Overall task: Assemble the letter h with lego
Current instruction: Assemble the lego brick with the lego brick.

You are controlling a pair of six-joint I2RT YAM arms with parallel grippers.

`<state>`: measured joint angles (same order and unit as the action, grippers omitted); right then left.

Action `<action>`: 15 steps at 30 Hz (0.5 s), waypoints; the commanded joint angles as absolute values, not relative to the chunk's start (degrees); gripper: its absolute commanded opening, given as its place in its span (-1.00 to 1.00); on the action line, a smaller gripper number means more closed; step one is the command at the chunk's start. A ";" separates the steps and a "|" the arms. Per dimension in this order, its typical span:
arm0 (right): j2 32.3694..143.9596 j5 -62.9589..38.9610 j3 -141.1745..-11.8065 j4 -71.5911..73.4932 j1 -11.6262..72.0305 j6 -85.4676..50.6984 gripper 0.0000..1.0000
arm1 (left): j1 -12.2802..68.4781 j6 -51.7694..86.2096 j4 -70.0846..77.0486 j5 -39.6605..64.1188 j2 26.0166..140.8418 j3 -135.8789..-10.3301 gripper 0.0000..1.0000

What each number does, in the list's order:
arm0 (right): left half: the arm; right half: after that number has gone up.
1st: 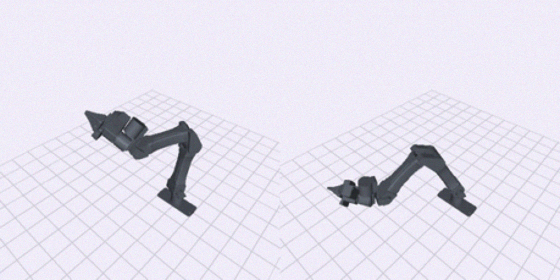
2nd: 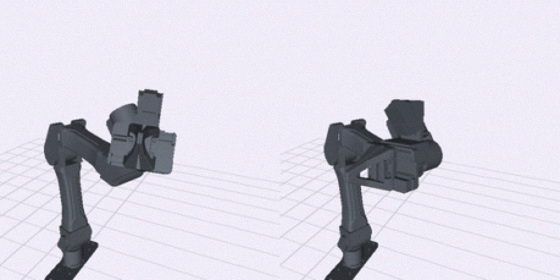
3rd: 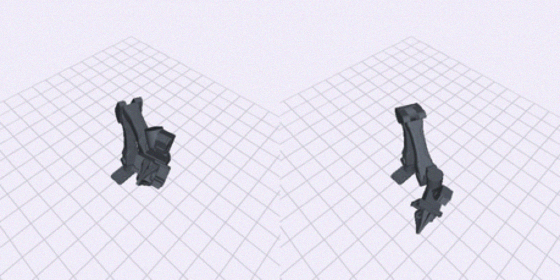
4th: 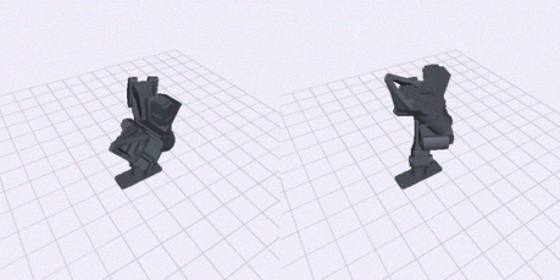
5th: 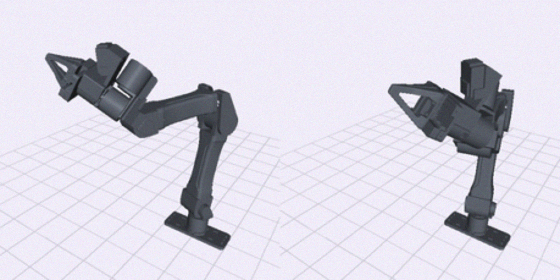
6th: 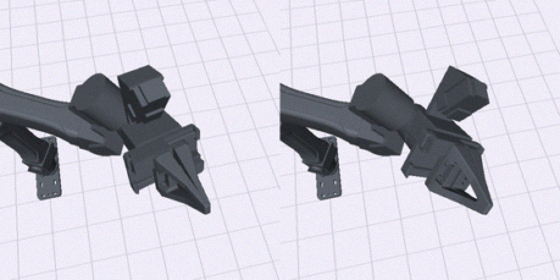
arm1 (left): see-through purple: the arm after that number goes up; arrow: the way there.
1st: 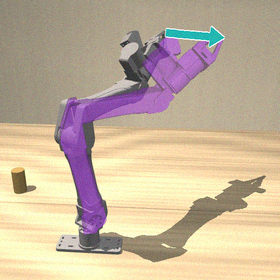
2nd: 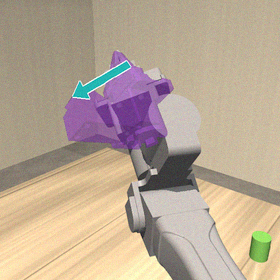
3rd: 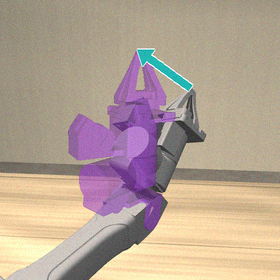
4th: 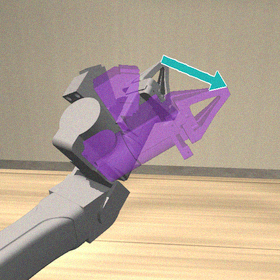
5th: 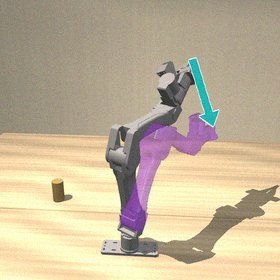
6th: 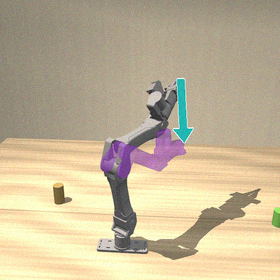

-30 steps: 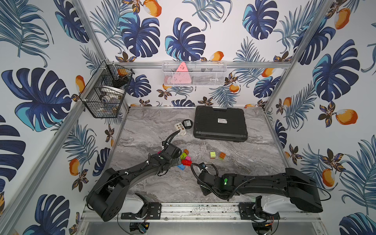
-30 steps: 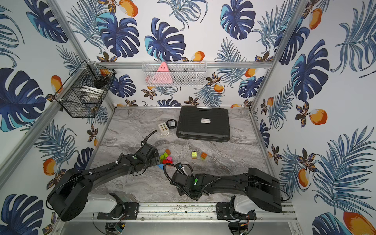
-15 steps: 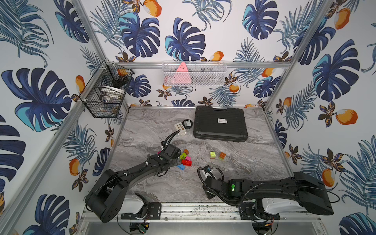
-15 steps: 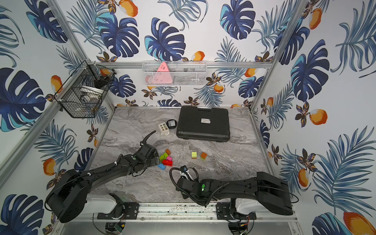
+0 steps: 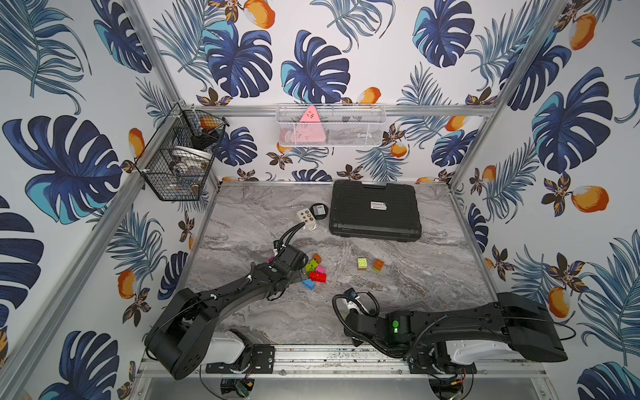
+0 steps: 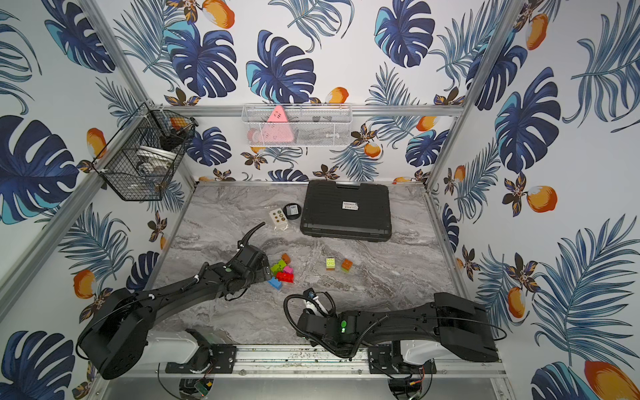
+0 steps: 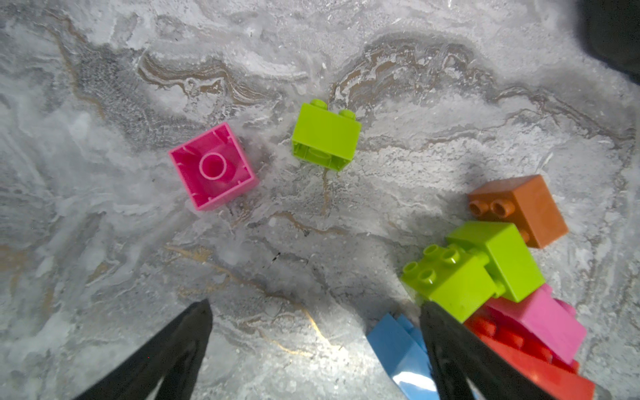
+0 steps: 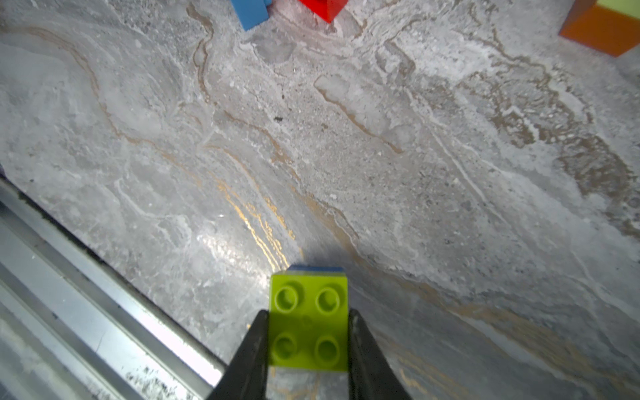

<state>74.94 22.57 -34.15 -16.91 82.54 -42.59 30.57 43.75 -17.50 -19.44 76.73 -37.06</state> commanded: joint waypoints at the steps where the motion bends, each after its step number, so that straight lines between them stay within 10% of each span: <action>1: 73.34 22.32 -33.74 -19.21 82.65 -43.25 -0.38 | 30.39 44.70 -17.05 -20.39 76.55 -36.84 0.98; 15: 79.10 23.20 -29.51 -12.68 87.07 -43.17 -0.41 | 30.32 44.87 -17.05 -20.74 76.20 -36.64 0.98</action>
<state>77.45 28.88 -28.84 -3.40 86.21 -44.10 30.39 43.77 -17.43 -19.59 76.38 -36.69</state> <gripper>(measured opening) 0.346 0.990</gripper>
